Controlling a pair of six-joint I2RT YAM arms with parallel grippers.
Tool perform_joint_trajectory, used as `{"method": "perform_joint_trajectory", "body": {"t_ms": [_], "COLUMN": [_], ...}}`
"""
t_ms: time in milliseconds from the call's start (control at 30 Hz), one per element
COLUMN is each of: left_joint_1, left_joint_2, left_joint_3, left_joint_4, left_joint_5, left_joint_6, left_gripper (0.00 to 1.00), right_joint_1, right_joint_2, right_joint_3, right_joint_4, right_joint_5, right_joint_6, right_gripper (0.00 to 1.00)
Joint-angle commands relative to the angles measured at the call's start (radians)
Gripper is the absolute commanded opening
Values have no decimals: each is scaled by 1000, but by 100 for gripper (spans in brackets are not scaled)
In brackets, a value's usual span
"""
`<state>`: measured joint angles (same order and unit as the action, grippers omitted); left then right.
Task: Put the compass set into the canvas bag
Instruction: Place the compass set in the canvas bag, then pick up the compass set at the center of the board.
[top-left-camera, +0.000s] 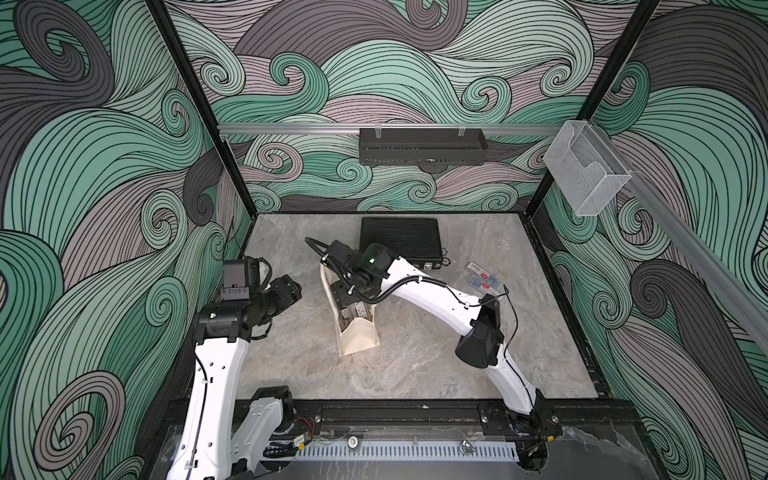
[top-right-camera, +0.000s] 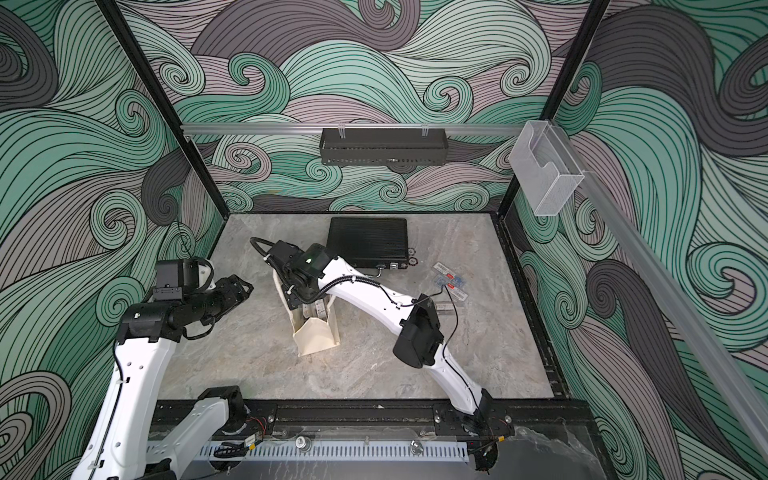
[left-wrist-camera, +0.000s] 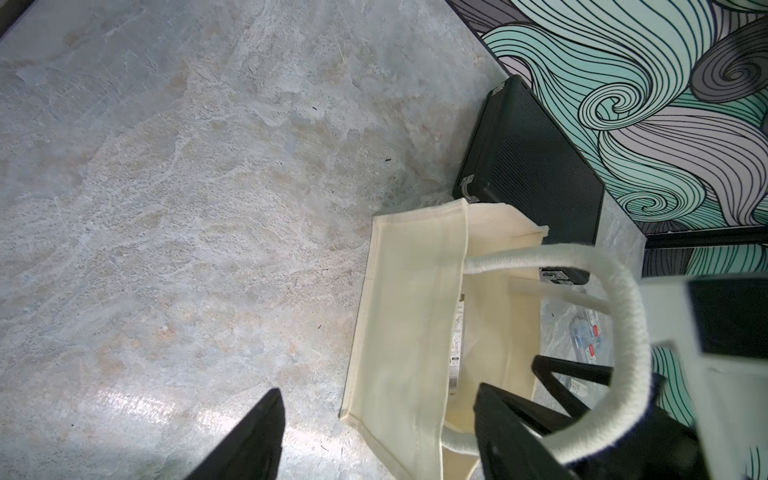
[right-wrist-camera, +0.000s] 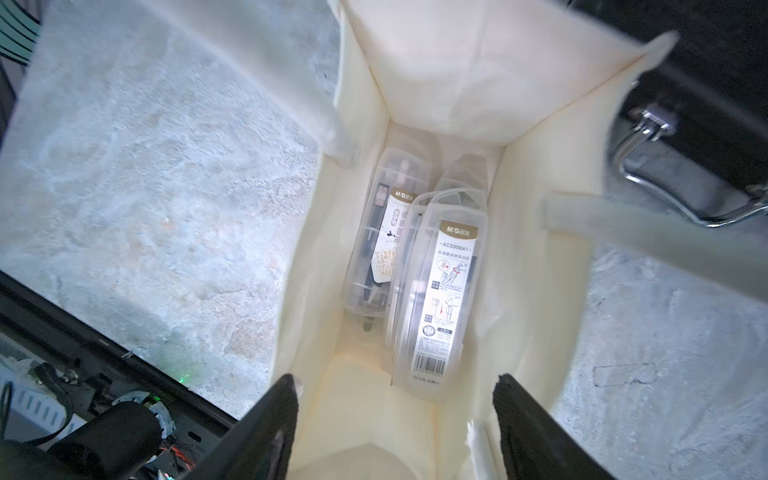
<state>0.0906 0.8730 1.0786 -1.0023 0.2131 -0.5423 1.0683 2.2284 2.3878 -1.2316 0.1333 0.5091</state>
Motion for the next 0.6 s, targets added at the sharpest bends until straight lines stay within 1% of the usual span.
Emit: {"method": "perform_joint_trajectory", "body": {"t_ms": [0, 67, 200, 367, 433, 567], "left_joint_1": [7, 6, 6, 0, -4, -15], "left_joint_2": [-8, -11, -9, -1, 1, 9], "left_joint_3": [47, 53, 64, 88, 97, 107], "left_joint_4": [-15, -15, -12, -6, -5, 1], "left_joint_5": [30, 40, 48, 55, 55, 57], "left_joint_6": [4, 0, -7, -21, -21, -27], "left_gripper": [73, 73, 73, 73, 73, 73], "right_joint_1": [-2, -2, -10, -56, -88, -168], "right_joint_2": [-86, -118, -171, -262, -308, -439], "right_joint_3": [11, 15, 42, 64, 39, -87], "right_joint_4": [-22, -19, -16, -17, -17, -14], "right_joint_5": [95, 115, 111, 170, 192, 246], "right_joint_6": [-41, -70, -102, -134, -135, -131], "right_gripper": [76, 76, 77, 77, 78, 78]}}
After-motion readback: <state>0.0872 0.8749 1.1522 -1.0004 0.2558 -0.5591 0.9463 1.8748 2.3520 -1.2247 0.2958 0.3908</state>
